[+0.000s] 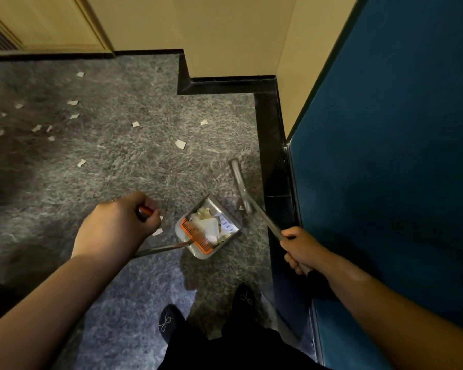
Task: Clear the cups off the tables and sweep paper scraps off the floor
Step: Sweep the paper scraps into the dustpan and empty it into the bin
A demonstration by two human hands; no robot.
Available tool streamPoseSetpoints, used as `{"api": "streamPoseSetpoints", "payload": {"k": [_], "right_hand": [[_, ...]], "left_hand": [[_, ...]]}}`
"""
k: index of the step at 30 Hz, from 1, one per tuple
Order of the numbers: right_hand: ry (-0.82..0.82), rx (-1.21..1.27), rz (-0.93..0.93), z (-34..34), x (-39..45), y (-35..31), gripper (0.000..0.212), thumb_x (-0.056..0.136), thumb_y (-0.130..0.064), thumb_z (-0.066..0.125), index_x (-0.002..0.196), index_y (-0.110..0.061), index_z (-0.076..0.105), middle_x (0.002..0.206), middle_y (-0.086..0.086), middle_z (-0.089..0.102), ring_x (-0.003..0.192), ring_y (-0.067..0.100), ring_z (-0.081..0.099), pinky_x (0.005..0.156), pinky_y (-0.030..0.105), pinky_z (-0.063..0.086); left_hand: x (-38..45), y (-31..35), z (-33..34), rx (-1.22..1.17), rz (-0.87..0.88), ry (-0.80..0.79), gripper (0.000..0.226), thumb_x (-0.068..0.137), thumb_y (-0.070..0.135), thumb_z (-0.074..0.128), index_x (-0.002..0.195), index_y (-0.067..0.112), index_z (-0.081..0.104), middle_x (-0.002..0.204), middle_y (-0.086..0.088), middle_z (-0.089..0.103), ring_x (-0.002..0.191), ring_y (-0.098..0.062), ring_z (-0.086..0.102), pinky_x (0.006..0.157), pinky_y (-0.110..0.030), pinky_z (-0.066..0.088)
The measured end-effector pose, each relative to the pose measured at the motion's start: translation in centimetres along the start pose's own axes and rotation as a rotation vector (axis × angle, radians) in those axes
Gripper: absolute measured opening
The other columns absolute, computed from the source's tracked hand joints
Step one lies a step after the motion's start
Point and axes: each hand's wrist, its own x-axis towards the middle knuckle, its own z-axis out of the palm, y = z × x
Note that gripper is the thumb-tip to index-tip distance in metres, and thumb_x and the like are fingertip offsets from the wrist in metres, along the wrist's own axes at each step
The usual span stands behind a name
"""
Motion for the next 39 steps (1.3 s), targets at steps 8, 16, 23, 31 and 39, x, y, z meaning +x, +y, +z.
{"api": "streamPoseSetpoints", "payload": {"k": [8,16,23,31,39], "right_hand": [[-0.072,-0.124,0.066,-0.3,2.0,-2.3,0.016,0.098,-0.009,0.036,0.088,-0.006,0.048,0.038,0.005,0.047,0.032,0.019,0.043,0.034,0.021,0.037],[-0.190,-0.276,0.094,7.7,2.4,-5.3,0.007,0.100,-0.011,0.038,0.098,-0.007,0.044,0.041,0.009,0.045,0.037,0.022,0.043,0.037,0.022,0.034],[-0.228,-0.275,0.018,15.6,1.7,-9.5,0.035,0.101,-0.013,0.043,0.136,-0.009,0.041,0.038,0.003,0.047,0.030,0.014,0.042,0.035,0.022,0.034],[-0.131,-0.223,-0.047,18.7,0.0,-12.4,0.032,0.101,-0.011,0.043,0.133,-0.011,0.042,0.042,0.005,0.047,0.028,0.012,0.041,0.032,0.019,0.033],[0.041,-0.145,-0.002,15.3,-0.4,-10.6,0.019,0.099,-0.011,0.046,0.117,-0.013,0.051,0.041,0.004,0.046,0.028,0.012,0.041,0.031,0.017,0.033]], "left_hand": [[-1.2,-4.8,-2.3,0.024,-0.068,0.055,0.011,0.077,0.036,0.075,0.077,0.032,0.065,0.068,0.003,0.068,0.074,-0.029,0.068,0.064,-0.037,0.054],[-3.8,-11.1,-5.1,0.008,-0.218,0.123,0.013,0.076,0.037,0.075,0.074,0.033,0.062,0.064,0.011,0.064,0.070,-0.024,0.067,0.063,-0.032,0.050],[-6.1,-16.1,-7.2,0.009,-0.249,0.160,0.015,0.076,0.037,0.075,0.072,0.034,0.061,0.063,0.008,0.064,0.068,-0.025,0.068,0.064,-0.035,0.054],[-5.9,-19.8,-8.6,0.010,-0.230,0.164,0.013,0.074,0.038,0.075,0.072,0.032,0.063,0.063,0.006,0.066,0.068,-0.026,0.068,0.061,-0.036,0.055],[-2.6,-19.6,-8.6,-0.012,-0.144,0.116,0.013,0.075,0.040,0.073,0.074,0.032,0.062,0.063,0.010,0.064,0.072,-0.026,0.068,0.062,-0.033,0.052]]}}
